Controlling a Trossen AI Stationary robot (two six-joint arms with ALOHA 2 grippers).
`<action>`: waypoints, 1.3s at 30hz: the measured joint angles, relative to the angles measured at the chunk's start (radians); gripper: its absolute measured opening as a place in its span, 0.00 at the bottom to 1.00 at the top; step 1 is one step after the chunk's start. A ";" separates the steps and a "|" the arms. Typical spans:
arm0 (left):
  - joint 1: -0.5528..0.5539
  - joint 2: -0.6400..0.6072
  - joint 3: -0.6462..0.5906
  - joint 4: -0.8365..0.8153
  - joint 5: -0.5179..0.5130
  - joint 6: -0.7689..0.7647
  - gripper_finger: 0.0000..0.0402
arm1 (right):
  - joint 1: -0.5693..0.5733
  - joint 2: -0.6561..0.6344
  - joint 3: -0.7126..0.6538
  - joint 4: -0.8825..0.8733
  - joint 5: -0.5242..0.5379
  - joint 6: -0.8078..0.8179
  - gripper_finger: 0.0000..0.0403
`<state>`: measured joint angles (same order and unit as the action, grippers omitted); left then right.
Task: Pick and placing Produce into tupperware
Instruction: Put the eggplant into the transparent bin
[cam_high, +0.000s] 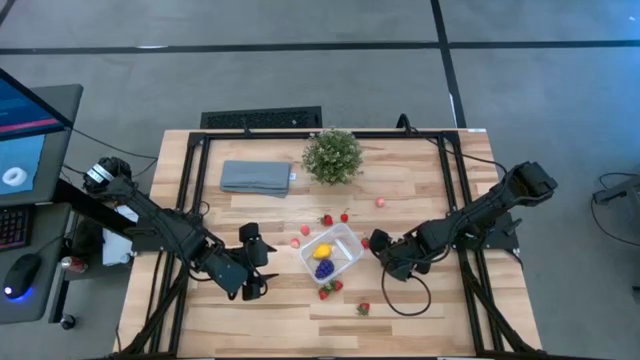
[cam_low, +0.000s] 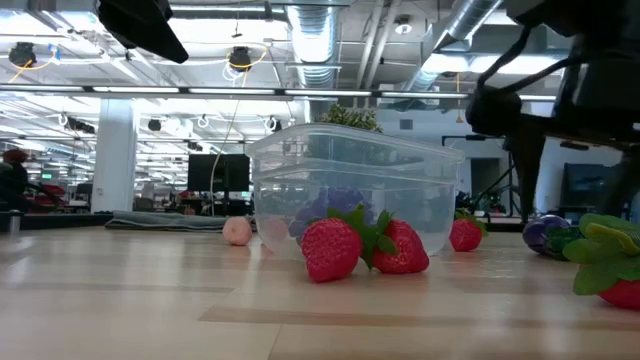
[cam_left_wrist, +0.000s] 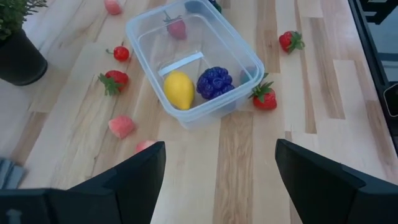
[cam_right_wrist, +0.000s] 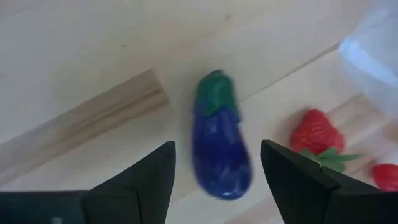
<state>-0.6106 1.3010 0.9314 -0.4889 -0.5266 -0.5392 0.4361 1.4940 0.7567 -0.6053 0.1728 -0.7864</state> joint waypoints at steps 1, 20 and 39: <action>0.000 0.000 0.000 0.000 -0.007 0.000 0.73 | -0.002 0.000 0.000 0.006 0.006 0.000 0.65; 0.000 0.000 0.000 -0.020 -0.022 -0.003 0.73 | -0.051 0.110 0.005 0.027 -0.021 0.002 0.64; -0.001 0.000 0.000 -0.037 -0.039 -0.007 0.73 | -0.090 0.078 0.000 -0.002 -0.010 0.159 0.43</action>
<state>-0.6117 1.3014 0.9314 -0.5255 -0.5652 -0.5461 0.3458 1.5723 0.7570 -0.6077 0.1633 -0.6273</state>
